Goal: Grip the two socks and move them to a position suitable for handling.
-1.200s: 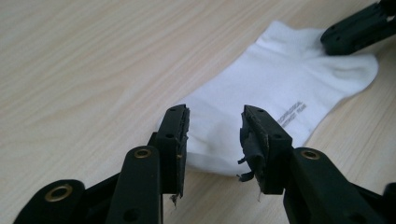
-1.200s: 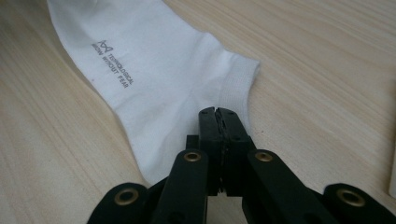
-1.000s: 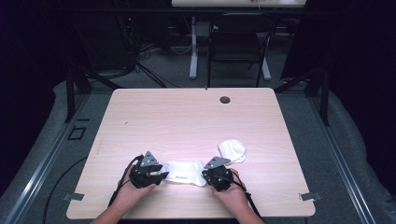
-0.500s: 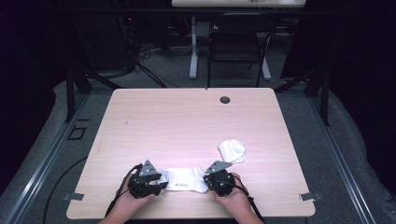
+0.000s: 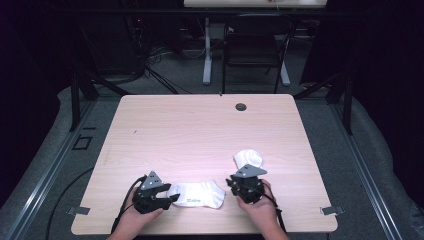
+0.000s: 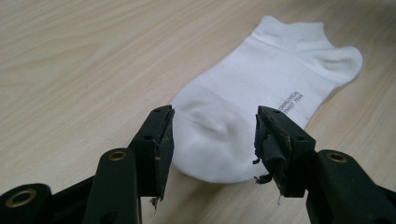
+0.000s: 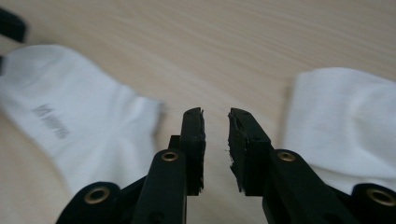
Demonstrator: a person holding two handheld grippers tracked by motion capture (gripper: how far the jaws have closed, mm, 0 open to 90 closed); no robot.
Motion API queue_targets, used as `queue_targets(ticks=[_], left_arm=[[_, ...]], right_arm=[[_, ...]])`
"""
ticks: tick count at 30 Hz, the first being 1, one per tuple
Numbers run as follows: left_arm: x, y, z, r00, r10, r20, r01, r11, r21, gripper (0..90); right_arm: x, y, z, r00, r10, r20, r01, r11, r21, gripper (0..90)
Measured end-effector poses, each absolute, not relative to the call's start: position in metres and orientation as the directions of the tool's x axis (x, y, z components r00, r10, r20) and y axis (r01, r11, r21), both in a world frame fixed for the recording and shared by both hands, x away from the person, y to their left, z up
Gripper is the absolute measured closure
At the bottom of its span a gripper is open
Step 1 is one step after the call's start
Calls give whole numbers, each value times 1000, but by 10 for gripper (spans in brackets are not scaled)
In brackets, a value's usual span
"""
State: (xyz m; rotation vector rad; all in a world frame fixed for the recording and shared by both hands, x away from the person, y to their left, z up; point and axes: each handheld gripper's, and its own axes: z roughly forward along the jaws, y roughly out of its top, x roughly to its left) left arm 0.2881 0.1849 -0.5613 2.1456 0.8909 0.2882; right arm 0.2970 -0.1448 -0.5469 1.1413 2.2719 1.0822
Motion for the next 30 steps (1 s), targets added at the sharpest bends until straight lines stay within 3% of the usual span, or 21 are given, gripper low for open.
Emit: queue_targets(ticks=[11, 19, 22, 27, 30], left_arm=[[303, 202, -560, 686, 724, -76, 524, -419, 742, 477], [308, 201, -563, 682, 729, -67, 526, -425, 737, 476], [309, 201, -564, 679, 731, -69, 528, -420, 738, 476], [310, 203, -564, 680, 730, -72, 532, -423, 734, 476], [310, 203, -564, 676, 734, -72, 533, -419, 735, 476]], right_arm=[[357, -228, -549, -322, 946, 44, 625, 178, 760, 662], [377, -236, -563, -285, 953, 99, 665, 122, 737, 638], [380, -235, -567, -284, 951, 120, 679, 111, 726, 685], [380, -230, -567, -304, 943, 133, 690, 122, 714, 889], [377, -227, -564, -308, 942, 130, 689, 127, 714, 900]])
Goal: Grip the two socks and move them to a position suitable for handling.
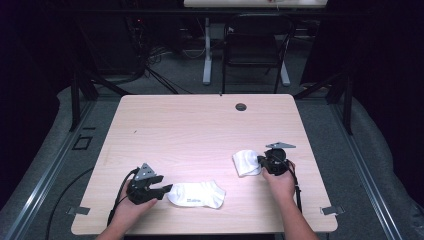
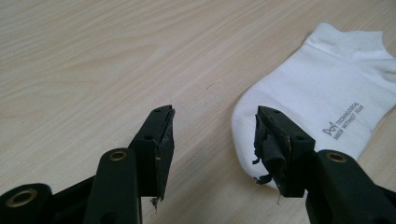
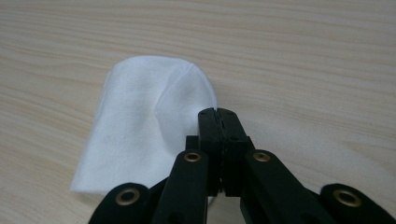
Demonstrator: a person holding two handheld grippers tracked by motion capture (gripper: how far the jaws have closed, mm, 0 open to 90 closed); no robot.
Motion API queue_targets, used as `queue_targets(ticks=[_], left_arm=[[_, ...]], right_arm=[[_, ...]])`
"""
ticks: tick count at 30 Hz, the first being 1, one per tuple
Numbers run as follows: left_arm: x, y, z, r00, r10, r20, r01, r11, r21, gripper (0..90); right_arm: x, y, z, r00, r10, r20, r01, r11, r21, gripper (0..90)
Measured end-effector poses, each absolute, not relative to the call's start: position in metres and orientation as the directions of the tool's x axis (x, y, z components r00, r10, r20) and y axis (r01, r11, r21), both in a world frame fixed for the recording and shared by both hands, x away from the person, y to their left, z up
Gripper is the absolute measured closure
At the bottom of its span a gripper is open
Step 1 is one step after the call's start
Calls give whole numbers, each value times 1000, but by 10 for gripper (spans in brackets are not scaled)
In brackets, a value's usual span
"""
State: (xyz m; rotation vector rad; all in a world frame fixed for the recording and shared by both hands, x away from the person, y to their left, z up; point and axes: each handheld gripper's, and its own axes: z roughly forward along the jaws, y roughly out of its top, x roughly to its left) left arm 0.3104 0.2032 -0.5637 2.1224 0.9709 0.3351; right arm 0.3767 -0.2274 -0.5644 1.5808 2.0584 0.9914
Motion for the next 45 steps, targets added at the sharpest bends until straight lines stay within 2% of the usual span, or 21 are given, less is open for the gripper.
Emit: queue_targets(ticks=[5, 11, 20, 36, 45], left_arm=[[311, 204, -564, 676, 733, -70, 530, -418, 738, 476], [310, 202, -564, 676, 734, -74, 534, -418, 735, 476], [310, 202, -564, 683, 727, -71, 529, -425, 735, 476], [311, 204, -563, 677, 731, -81, 532, -411, 740, 476], [312, 204, -562, 682, 727, -84, 529, -411, 742, 476]], right_arm=[[372, -223, -559, -321, 939, 124, 680, 137, 720, 900], [365, -201, -538, -391, 917, 82, 632, 202, 749, 900], [362, -152, -515, -491, 868, 70, 589, 271, 761, 900], [374, -69, -531, -604, 786, 129, 594, 336, 731, 900], [377, -46, -537, -626, 763, 164, 598, 334, 729, 900]])
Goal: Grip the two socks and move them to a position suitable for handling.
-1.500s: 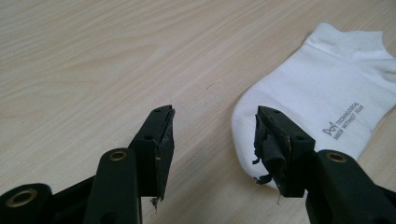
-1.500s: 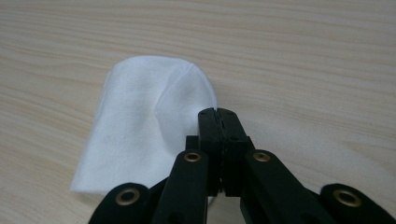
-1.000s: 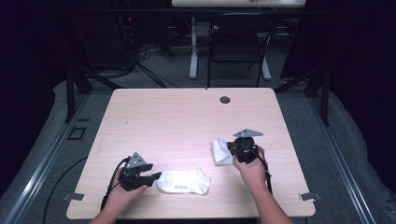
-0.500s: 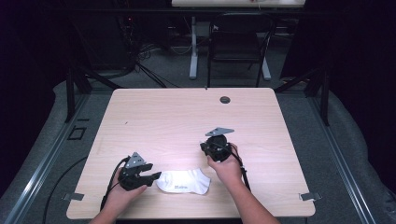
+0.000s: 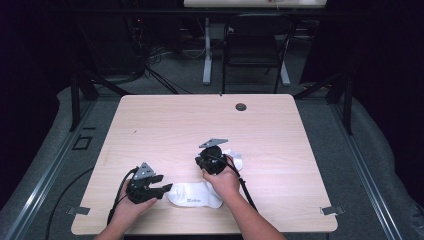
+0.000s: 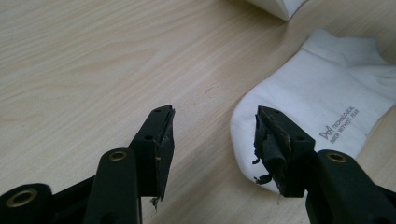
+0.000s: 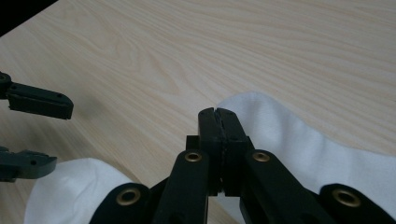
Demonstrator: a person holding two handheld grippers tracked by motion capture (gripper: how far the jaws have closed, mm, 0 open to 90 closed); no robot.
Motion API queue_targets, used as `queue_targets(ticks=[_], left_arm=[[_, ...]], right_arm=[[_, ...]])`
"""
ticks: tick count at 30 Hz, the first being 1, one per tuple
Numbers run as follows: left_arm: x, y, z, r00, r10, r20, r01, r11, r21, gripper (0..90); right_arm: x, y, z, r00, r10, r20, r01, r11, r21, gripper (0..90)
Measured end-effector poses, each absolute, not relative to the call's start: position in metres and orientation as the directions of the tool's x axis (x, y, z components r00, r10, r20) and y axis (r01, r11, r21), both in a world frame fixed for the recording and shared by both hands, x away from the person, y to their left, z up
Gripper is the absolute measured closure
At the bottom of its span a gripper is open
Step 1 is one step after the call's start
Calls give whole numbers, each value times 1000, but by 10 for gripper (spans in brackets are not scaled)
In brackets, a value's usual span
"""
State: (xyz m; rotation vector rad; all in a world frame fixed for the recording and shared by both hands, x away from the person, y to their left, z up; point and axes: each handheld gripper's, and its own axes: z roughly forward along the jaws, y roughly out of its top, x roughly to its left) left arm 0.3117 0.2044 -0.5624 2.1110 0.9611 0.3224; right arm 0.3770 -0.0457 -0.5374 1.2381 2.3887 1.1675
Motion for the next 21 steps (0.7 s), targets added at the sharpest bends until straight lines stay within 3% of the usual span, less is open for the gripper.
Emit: queue_targets(ticks=[3, 6, 16, 21], left_arm=[[312, 204, -563, 681, 728, -85, 530, -410, 742, 476], [312, 204, -563, 680, 729, -84, 530, -409, 743, 476], [326, 209, -566, 640, 761, -102, 560, -371, 741, 482], [333, 206, -563, 634, 770, -71, 543, -378, 750, 483]], right_arm=[[378, -46, -537, -626, 757, 187, 601, 316, 734, 896], [378, -48, -537, -625, 754, 202, 606, 305, 735, 826], [366, -92, -528, -619, 779, 95, 543, 337, 769, 713], [366, -113, -536, -585, 810, 47, 545, 350, 762, 667]])
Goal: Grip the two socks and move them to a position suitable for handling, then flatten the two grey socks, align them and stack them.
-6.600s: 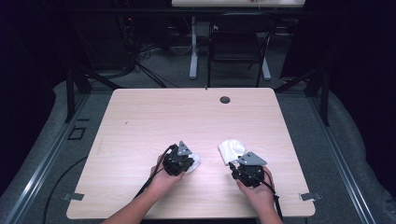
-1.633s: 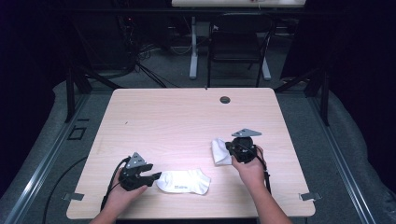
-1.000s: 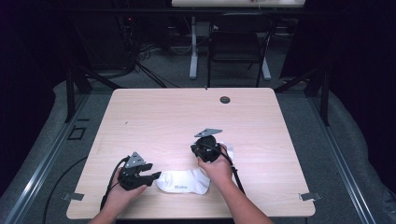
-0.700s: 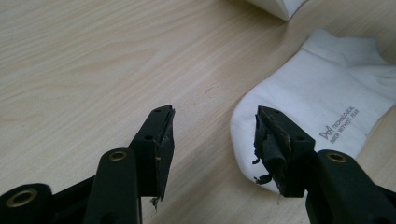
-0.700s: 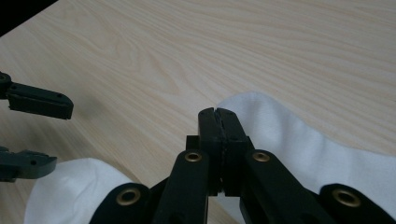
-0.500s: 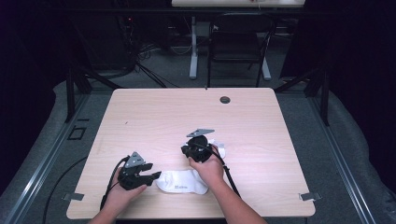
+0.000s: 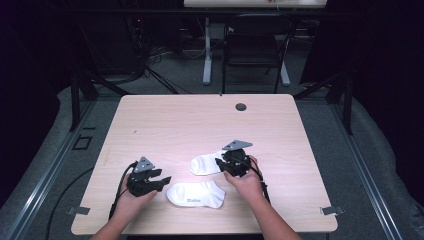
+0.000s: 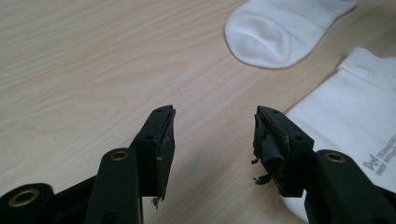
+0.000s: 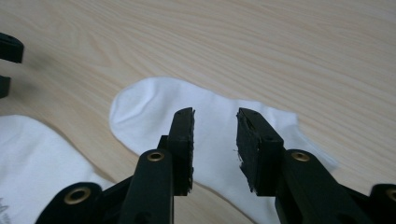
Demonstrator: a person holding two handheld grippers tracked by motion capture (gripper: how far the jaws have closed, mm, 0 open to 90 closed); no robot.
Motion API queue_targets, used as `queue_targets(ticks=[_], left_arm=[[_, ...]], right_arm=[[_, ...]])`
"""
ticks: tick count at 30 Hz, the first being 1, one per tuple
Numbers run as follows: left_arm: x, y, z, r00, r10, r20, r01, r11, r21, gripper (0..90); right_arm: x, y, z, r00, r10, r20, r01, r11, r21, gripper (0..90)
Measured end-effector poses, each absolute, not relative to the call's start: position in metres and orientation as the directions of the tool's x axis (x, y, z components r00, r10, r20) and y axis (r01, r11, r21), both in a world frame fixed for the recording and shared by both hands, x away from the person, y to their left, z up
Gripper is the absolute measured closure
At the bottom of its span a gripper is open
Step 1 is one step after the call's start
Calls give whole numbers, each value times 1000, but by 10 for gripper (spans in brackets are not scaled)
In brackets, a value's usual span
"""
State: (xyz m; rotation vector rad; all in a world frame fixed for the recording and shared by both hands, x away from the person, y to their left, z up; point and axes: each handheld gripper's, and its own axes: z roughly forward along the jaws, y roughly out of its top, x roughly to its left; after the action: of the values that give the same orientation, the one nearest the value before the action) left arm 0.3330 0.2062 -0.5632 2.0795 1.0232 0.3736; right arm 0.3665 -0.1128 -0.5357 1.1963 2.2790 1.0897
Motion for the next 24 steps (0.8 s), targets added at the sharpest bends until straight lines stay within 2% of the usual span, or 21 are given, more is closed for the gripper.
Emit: queue_targets(ticks=[5, 13, 21, 24], left_arm=[[340, 199, -555, 639, 767, -53, 525, -385, 759, 490], [361, 178, -545, 644, 764, -38, 500, -382, 777, 443], [383, 160, -544, 666, 746, 16, 472, -437, 766, 440], [388, 153, -543, 684, 729, 31, 465, -468, 751, 485]], right_arm=[[367, -123, -538, -561, 827, 33, 546, 340, 766, 633], [367, -140, -539, -550, 833, -55, 516, 390, 763, 499], [379, -156, -539, -524, 851, -25, 532, 351, 770, 464], [383, -162, -538, -531, 847, -42, 532, 372, 760, 511]])
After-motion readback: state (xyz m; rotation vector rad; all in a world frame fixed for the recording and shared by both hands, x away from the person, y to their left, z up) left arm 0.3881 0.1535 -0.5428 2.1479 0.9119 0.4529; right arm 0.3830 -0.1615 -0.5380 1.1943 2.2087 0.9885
